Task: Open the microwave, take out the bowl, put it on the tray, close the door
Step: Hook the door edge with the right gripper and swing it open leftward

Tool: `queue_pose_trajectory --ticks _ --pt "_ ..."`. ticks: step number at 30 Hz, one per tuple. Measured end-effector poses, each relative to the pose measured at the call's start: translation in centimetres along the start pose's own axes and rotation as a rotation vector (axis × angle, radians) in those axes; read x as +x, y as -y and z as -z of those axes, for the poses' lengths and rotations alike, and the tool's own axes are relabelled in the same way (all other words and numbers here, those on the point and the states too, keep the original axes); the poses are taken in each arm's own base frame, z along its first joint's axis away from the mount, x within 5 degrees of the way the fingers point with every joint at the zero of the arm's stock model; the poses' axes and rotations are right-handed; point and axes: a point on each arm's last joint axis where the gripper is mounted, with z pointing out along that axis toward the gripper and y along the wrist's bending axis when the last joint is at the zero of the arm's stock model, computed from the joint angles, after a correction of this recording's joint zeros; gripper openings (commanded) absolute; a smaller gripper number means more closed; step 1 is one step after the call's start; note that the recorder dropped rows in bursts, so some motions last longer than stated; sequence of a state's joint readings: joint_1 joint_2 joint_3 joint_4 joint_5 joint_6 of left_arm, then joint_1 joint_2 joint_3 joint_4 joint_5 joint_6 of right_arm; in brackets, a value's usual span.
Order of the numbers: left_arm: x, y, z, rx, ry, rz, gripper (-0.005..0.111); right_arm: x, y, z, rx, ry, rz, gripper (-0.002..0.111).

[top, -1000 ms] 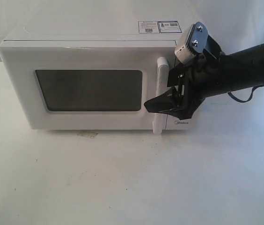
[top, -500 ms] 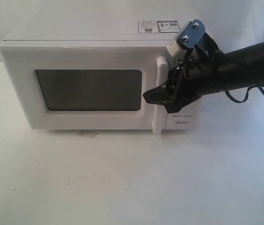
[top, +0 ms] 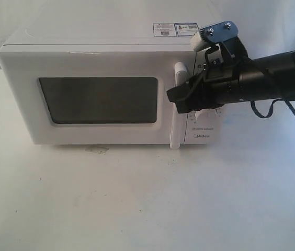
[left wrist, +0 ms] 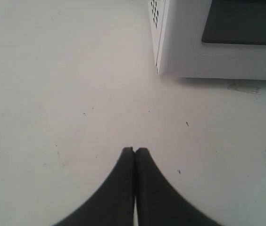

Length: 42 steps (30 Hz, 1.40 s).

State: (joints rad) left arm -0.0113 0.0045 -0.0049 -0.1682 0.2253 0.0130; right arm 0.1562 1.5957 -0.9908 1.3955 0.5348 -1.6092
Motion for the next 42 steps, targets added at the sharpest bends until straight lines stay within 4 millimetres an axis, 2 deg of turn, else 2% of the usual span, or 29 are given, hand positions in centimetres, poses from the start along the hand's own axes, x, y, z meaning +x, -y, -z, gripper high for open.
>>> queue_pose_trajectory --ticks 2,3,9,12,15,17,20,25,28,35,37,42 --pt "0.0 0.0 0.0 0.0 0.0 0.0 0.0 0.0 0.0 0.0 -0.002 0.0 0.004 0.005" --pt "0.0 0.0 0.0 0.0 0.0 0.0 0.0 0.0 0.1 0.0 0.008 0.001 0.001 0.0" --pt "0.0 0.0 0.0 0.0 0.0 0.0 0.0 0.0 0.0 0.0 0.004 0.001 0.003 0.0" --pt "0.0 0.0 0.0 0.0 0.0 0.0 0.0 0.0 -0.3 0.1 -0.055 0.004 0.029 0.0" --pt "0.0 0.0 0.0 0.0 0.0 0.0 0.0 0.3 -1.1 0.5 -0.262 -0.014 0.316 0.0" --pt "0.0 0.0 0.0 0.0 0.0 0.0 0.0 0.4 -1.2 0.6 -0.31 -0.013 0.378 0.0" --pt "0.0 0.0 0.0 0.0 0.0 0.0 0.0 0.3 -0.5 0.4 -0.228 -0.03 0.316 0.0" --pt "0.0 0.0 0.0 0.0 0.0 0.0 0.0 0.1 -0.4 0.5 -0.187 -0.048 0.25 0.0" --pt "0.0 0.0 0.0 0.0 0.0 0.0 0.0 0.0 -0.4 0.6 -0.168 -0.055 0.192 0.008" --pt "0.0 0.0 0.0 0.0 0.0 0.0 0.0 -0.4 -1.1 1.7 -0.189 -0.101 0.08 0.055" --pt "0.0 0.0 0.0 0.0 0.0 0.0 0.0 -0.4 -1.9 2.4 -0.244 -0.132 0.065 0.059" --pt "0.0 0.0 0.0 0.0 0.0 0.0 0.0 0.3 -4.0 4.9 -0.405 -0.322 0.036 0.055"
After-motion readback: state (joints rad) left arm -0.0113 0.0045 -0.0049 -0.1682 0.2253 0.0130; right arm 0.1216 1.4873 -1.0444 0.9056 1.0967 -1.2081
